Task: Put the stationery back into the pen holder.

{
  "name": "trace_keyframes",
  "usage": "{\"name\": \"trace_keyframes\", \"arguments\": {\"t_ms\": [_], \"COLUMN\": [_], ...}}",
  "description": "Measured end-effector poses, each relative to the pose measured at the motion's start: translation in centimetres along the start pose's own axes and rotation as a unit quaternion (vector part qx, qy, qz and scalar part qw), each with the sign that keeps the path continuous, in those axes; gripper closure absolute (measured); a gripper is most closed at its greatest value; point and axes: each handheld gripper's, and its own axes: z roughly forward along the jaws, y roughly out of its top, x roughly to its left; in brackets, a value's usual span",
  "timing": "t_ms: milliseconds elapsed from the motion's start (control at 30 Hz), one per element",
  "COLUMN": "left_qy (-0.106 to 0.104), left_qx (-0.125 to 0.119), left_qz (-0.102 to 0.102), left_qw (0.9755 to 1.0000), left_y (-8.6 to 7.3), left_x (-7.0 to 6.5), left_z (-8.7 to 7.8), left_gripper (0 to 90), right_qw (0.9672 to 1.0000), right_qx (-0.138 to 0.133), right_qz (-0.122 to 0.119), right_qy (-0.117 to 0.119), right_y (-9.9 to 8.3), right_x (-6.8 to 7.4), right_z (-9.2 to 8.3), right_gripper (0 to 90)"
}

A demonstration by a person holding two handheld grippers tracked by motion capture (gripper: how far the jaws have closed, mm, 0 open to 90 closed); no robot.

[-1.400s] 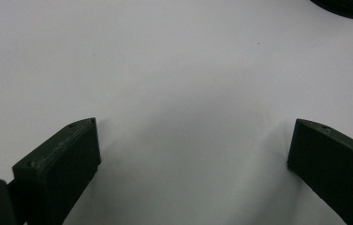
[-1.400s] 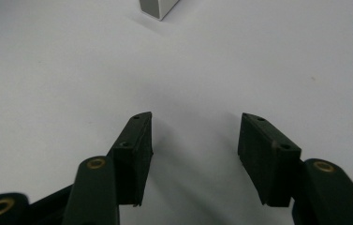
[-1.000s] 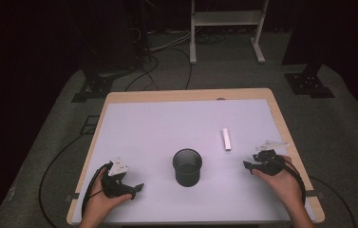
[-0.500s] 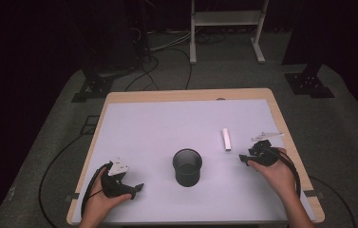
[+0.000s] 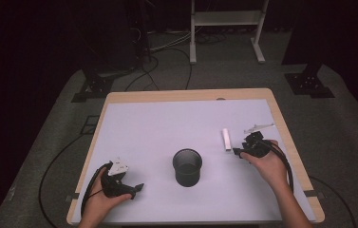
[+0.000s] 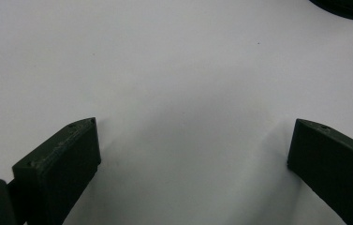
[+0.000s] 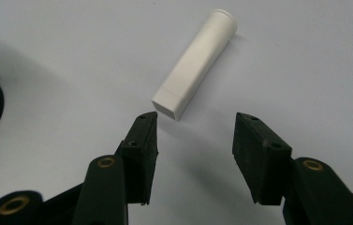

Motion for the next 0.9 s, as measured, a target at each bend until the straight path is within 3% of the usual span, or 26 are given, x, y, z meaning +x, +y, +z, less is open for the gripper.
{"name": "trace_keyframes", "arguments": {"t_ms": [900], "left_qy": [0.000], "left_qx": [0.000], "left_qz": [0.000], "left_qw": [1.0000], "left_y": [0.0], "left_x": [0.0], "left_z": [0.0], "left_gripper": [1.9], "right_qw": [0.9995], "right_qx": [0.028], "right_qz": [0.014], "right_qy": [0.003], "right_y": [3.7], "right_x": [0.4], "right_z": [4.1], "right_gripper": [49.9]}}
